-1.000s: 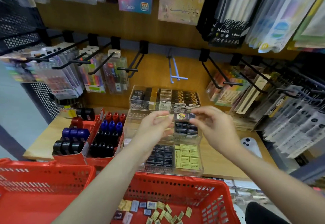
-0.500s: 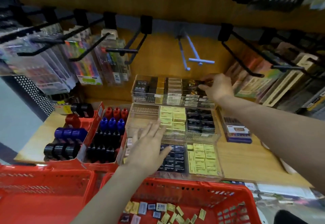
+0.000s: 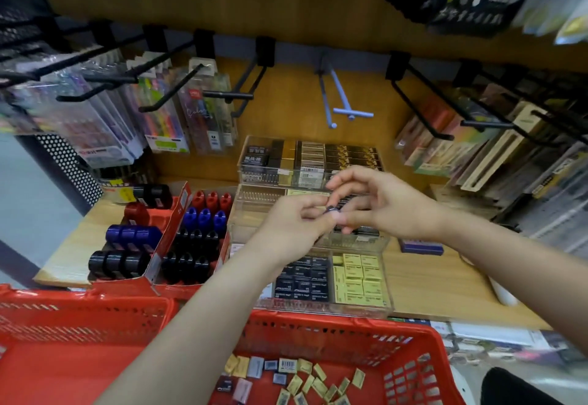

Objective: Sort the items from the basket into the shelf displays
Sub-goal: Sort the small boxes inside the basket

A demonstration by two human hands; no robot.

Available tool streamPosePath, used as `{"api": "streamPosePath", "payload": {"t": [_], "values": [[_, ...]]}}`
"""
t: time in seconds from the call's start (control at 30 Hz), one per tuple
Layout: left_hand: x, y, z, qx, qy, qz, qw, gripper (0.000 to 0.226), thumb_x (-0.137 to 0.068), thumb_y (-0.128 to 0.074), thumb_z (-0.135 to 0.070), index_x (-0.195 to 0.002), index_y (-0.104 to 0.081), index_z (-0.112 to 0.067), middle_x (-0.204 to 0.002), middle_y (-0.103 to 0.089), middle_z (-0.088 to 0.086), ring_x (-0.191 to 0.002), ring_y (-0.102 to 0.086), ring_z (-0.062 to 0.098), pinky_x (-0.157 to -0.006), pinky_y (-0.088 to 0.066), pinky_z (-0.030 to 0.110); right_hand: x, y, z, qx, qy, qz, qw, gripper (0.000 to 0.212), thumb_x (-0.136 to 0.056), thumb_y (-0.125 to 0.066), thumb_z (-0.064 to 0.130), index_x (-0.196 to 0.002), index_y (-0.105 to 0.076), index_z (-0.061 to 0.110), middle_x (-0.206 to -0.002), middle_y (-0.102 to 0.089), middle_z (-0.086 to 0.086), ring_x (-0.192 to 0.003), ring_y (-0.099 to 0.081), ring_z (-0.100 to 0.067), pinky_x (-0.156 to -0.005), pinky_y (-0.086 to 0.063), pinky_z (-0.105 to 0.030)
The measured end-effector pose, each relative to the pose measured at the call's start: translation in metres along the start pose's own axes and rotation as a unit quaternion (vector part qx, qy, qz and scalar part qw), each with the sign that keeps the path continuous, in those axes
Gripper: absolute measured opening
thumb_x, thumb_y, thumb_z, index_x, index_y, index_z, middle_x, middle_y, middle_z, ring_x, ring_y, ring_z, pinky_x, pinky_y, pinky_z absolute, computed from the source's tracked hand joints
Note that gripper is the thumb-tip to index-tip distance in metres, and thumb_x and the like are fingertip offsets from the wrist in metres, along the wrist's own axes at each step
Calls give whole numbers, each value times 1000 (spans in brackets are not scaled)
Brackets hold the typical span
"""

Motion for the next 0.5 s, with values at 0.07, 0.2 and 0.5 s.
{"api": "streamPosePath", "payload": {"t": [0.07, 0.2, 0.5], "values": [[4, 2, 0, 47, 31, -17, 998, 32, -88, -74, -20, -119, -67, -26, -93, -73, -10, -87, -67, 0, -58, -48, 7, 4, -1, 5, -12, 0, -11, 1000, 46, -83, -73, 1, -121, -56, 20, -108, -71, 0, -85, -74, -25, -78, -59, -30], [5, 6, 1, 276, 120, -96, 949, 20, -89, -69, -3, -106, -71, -12, -98, -75, 9, -90, -73, 20, -69, -61, 29, 19, -14, 2, -39, -8, -136, 990, 48, -72, -83, 26, -115, -63, 29, -110, -72, 2, -87, -74, -14, -77, -60, -27], [-8, -8, 8, 312, 62, -149, 936, 27, -87, -73, -16, -111, -61, -9, -112, -70, 9, -99, -71, 17, -87, -59, 32, 21, -20, -5, 217, 59, -285, 932, 30, -79, -80, 27, -108, -74, 25, -89, -67, 20, -79, -65, 7, -70, -46, -1]]}}
Point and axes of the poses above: each hand's wrist, its own x-axis away from the middle knuckle, its own y-axis out of the back of the hand, z = x × y, the point moved 3 cm from there along -x, towards the middle knuckle
